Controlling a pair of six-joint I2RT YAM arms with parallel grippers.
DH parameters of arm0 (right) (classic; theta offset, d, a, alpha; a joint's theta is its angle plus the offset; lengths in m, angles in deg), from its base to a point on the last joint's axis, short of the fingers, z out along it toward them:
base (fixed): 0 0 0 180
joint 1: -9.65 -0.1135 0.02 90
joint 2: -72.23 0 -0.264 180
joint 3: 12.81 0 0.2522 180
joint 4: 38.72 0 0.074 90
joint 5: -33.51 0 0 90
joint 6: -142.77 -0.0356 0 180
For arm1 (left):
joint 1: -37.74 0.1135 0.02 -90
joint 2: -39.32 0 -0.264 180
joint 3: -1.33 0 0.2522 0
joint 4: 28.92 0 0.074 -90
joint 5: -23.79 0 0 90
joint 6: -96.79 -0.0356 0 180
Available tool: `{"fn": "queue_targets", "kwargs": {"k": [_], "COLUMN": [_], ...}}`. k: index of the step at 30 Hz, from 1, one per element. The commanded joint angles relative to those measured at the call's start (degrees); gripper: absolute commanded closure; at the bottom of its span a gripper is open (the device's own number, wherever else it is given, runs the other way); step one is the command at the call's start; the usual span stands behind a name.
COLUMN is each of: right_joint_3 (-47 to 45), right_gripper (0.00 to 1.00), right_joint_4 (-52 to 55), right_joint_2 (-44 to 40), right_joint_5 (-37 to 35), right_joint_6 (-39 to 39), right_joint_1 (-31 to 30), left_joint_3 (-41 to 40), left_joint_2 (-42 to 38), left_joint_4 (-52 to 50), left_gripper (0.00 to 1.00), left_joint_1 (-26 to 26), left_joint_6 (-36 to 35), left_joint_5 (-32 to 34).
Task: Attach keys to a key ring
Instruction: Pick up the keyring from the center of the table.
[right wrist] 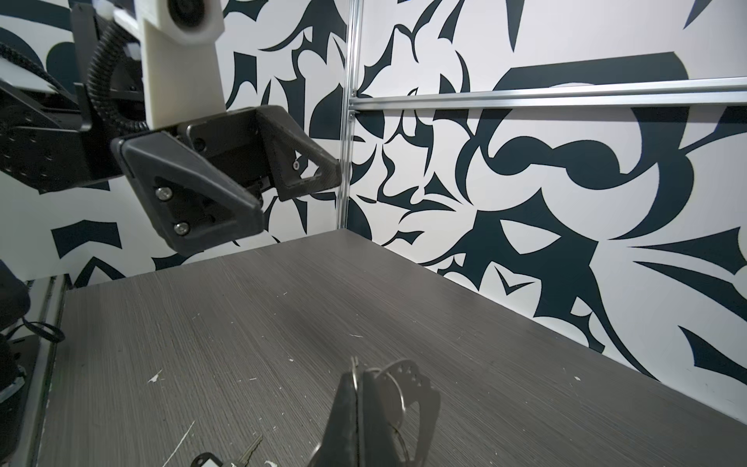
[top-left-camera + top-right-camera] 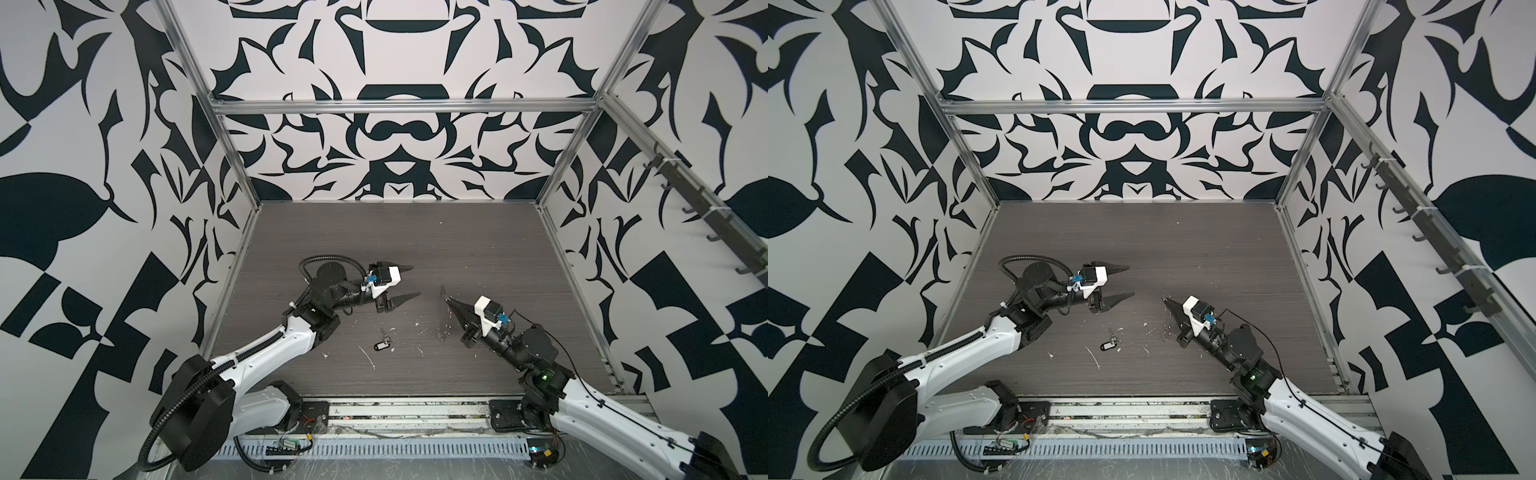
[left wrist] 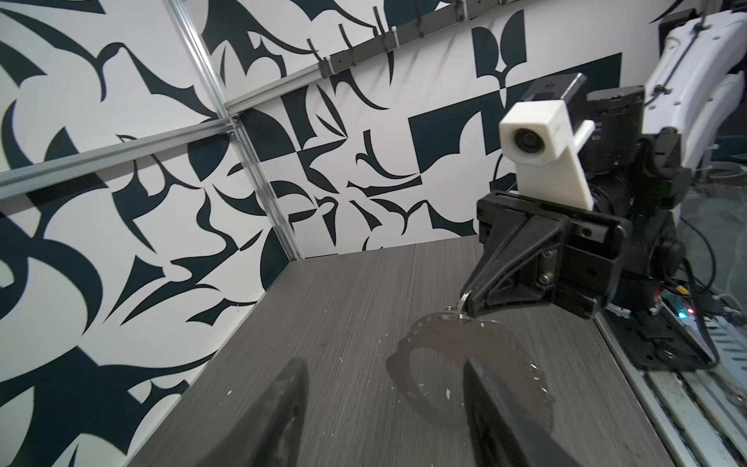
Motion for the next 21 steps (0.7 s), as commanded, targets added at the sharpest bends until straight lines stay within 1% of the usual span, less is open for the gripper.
{"fn": "queue_targets", "kwargs": {"k": [1,4,6,11,12,17,21], "right_joint_3": [-0.1,0.1,0.0,0.0,0.0,-0.1,-0.3], "right_gripper": [1.0,1.0,1.0,1.0,1.0,1.0,1.0], "right_joint_4": [-2.6,-2.7,-3.0,-4.3,-4.6,-5.7,-6.5], "right_joint_2": [-1.0,-0.5,-0.2,0.1,0.1,0.5,0.4], "right_joint_5": [1.7,2.4,2.9,4.6,4.8,5.5,6.0], "right_joint_6": [-2.3,-2.7,-2.9,-3.8,-3.9,-4.6,-5.2], "right_joint_1": [0.1,0.2,0.1,0.2,0.1,0.1,0.2], "left_joint_3": [3.1,4.5,4.9,6.4,6.9,9.3,9.6], "left_joint_2": [0.9,1.4,1.6,2.3,2.5,3.0,3.5], "left_joint_4": [-3.6,-6.5,-7.8,-11.8,-13.1,-20.8,-21.9], "left_gripper": [0.44,0.51,0.54,0.61,0.64,0.71,0.75], "left_joint_1": [-0.1,-0.1,-0.4,-1.0,-1.2,-3.3,-4.6], "left_joint_6": [-1.2,-2.5,-3.4,-5.8,-6.5,-12.1,-13.8], "left_joint_5": [-7.0,-10.3,-11.1,-11.5,-11.5,-11.4,-9.6]}}
